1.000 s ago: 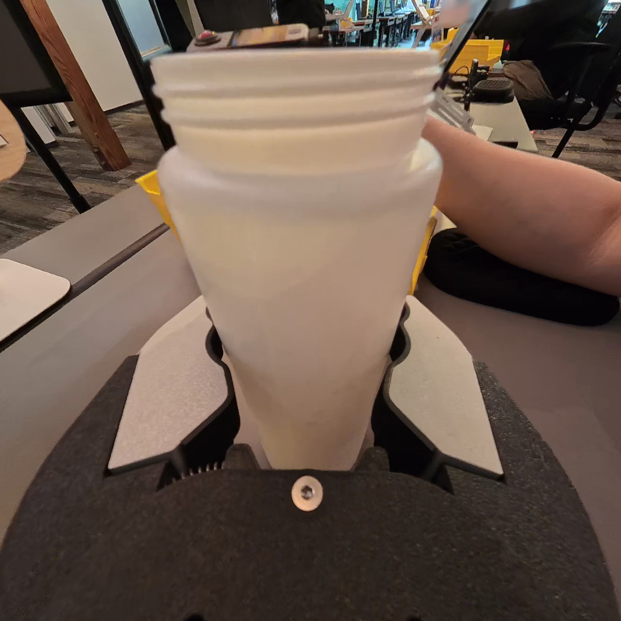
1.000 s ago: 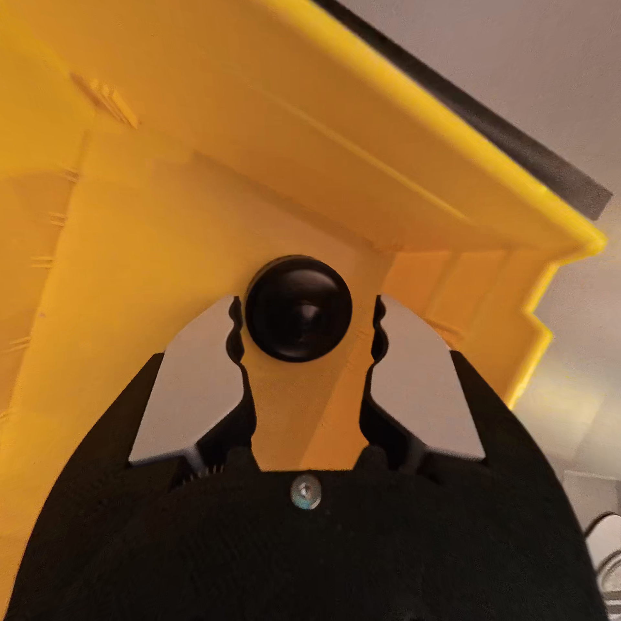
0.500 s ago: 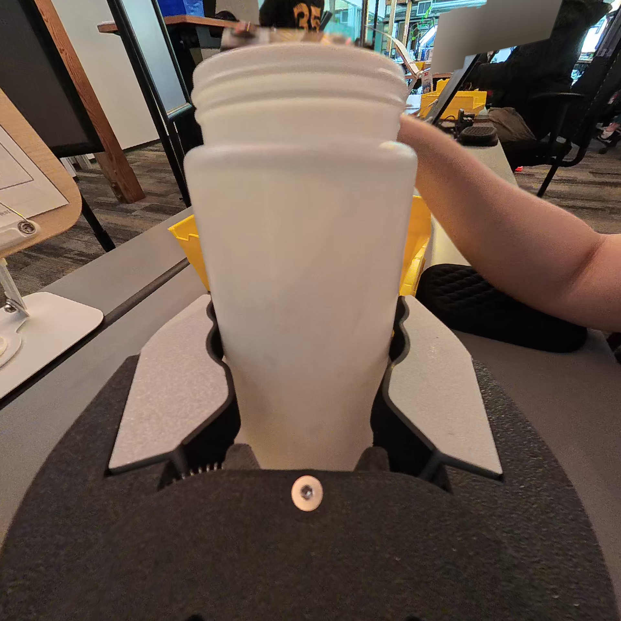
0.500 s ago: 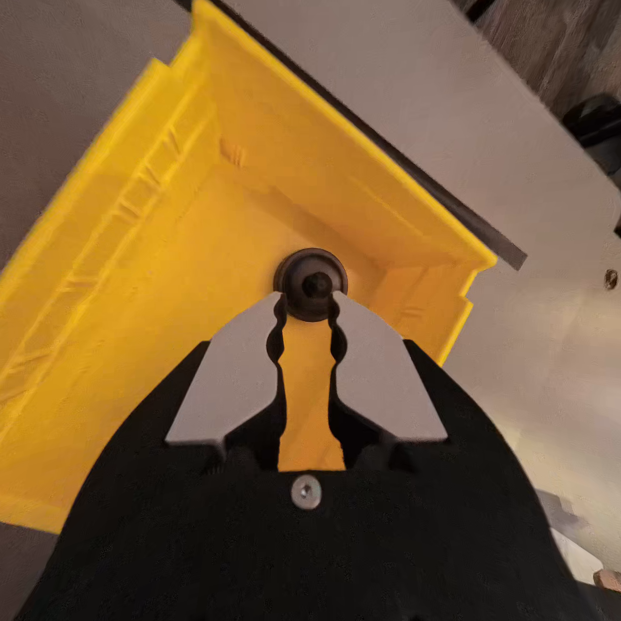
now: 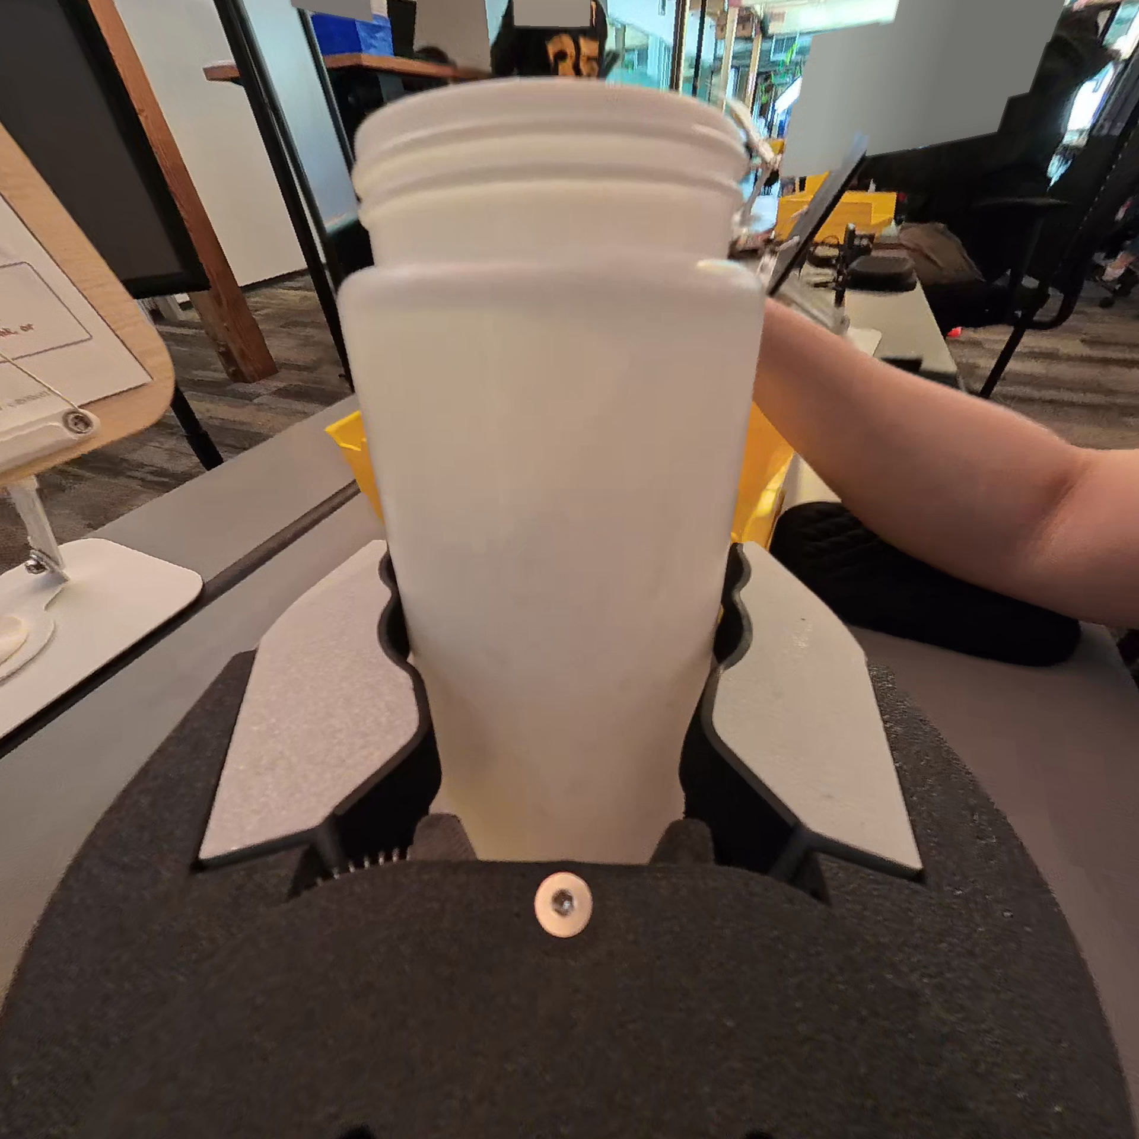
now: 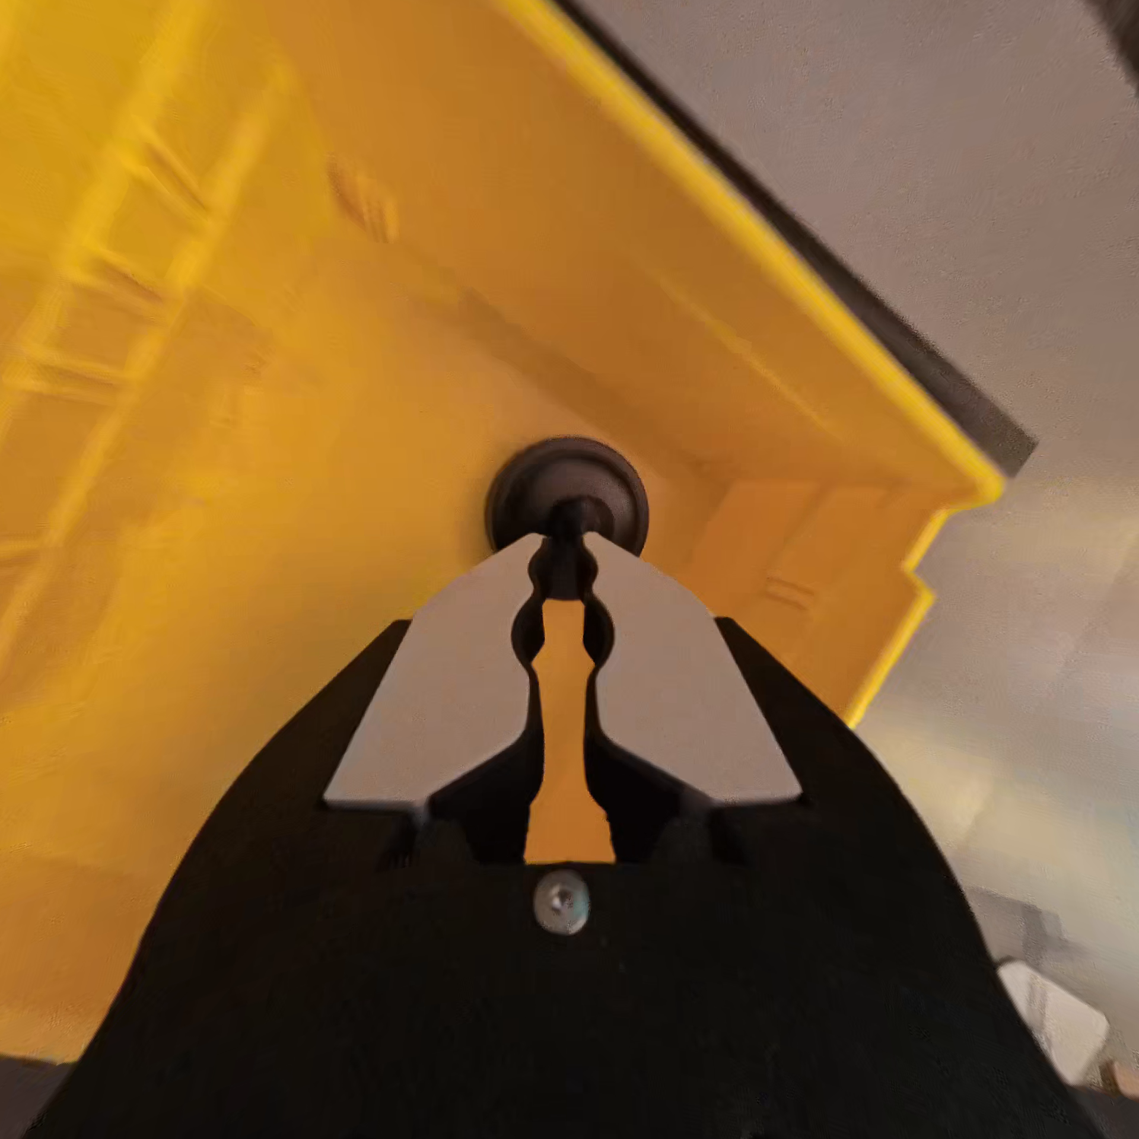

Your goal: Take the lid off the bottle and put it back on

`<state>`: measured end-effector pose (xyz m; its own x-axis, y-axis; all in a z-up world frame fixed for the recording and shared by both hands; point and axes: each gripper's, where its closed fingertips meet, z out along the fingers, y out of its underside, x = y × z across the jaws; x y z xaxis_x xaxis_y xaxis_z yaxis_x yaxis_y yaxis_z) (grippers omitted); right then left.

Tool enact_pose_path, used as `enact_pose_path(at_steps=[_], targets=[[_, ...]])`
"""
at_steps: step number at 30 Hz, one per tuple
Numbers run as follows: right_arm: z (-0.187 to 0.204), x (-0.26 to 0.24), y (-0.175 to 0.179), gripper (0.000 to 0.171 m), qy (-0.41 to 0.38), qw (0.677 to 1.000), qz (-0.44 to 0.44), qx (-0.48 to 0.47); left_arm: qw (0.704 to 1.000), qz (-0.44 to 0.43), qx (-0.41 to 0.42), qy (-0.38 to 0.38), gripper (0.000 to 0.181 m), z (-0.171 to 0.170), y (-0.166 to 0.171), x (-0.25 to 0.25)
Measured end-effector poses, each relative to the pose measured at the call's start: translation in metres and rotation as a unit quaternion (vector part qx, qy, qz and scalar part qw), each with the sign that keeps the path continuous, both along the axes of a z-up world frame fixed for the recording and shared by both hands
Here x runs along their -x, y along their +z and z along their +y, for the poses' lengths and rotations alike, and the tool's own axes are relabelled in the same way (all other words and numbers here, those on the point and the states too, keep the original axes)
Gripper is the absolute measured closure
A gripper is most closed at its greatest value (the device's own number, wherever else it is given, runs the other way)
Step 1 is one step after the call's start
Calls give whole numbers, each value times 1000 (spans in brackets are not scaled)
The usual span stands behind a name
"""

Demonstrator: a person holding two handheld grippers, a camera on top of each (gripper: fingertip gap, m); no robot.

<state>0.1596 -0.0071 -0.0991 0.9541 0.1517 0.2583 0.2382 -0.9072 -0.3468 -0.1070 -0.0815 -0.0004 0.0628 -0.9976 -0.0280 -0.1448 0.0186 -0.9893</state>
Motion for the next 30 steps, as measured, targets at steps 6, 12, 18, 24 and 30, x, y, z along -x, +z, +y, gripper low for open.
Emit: enact_pose_path(at_steps=[6, 12, 18, 24, 30], targets=[[6, 149, 166, 131, 223, 896, 172, -344, 993, -80, 86, -30, 83, 4, 30, 12], [-69, 266, 232, 93, 385, 721, 454, -355, 981, -118, 150, -44, 83, 12, 41, 19], [-47, 299, 178, 81, 368, 780, 411, -296, 983, -99, 138, -65, 83, 3, 35, 15], [-50, 316, 157, 90, 394, 780, 428, -230, 987, -83, 121, -70, 83, 0, 28, 11], [-57, 269, 212, 90, 352, 772, 438, -297, 985, -126, 112, -44, 77, 8, 47, 21]])
